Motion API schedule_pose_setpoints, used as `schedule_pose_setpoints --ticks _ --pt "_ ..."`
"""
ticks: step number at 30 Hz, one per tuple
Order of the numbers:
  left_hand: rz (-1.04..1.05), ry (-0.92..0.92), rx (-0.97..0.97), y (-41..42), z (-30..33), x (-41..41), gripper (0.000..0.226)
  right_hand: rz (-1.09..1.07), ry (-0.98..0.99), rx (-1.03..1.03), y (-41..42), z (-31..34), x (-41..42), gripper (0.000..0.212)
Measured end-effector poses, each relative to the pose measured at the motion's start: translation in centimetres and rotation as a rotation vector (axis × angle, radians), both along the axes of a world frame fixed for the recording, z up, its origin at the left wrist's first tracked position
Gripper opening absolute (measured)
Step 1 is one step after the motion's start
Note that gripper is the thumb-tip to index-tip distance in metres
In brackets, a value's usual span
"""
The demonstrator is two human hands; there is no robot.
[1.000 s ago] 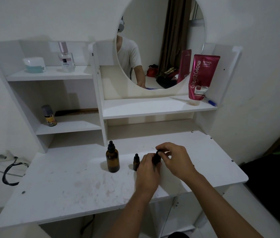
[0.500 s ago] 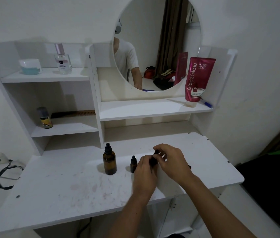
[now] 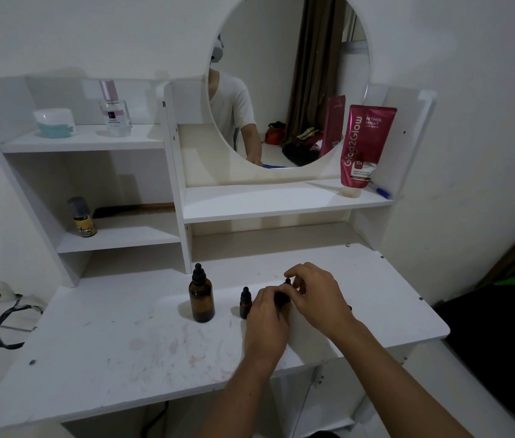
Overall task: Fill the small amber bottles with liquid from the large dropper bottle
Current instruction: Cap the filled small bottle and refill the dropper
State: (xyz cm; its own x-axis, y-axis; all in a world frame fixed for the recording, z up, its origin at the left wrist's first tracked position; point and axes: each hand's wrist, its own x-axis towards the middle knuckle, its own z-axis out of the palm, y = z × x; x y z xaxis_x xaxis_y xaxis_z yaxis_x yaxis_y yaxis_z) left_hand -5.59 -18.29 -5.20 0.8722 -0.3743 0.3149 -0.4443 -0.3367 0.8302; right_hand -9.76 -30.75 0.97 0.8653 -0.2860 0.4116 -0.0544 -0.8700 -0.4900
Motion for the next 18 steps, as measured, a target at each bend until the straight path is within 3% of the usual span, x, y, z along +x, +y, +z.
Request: schedule_pose_setpoints --ticks 4,8,14,18 --pt "-0.014 0.014 0.004 0.02 -0.02 -0.08 0.021 -0.014 -0.080 0.009 0.22 -0.01 -0.72 0.025" --pt "-0.004 -0.012 0.018 0.05 -0.02 0.06 0.022 0.098 0.008 0.043 -0.12 0.20 -0.91 0.031" --pt "-0.002 -0.011 -0.008 0.11 0.02 -0.18 0.018 -0.026 -0.052 -0.027 0.51 0.27 -0.91 0.032" --pt "0.004 -0.021 0.006 0.16 0.34 -0.20 0.022 0.073 -0.037 0.036 0.06 -0.27 -0.90 0.030"
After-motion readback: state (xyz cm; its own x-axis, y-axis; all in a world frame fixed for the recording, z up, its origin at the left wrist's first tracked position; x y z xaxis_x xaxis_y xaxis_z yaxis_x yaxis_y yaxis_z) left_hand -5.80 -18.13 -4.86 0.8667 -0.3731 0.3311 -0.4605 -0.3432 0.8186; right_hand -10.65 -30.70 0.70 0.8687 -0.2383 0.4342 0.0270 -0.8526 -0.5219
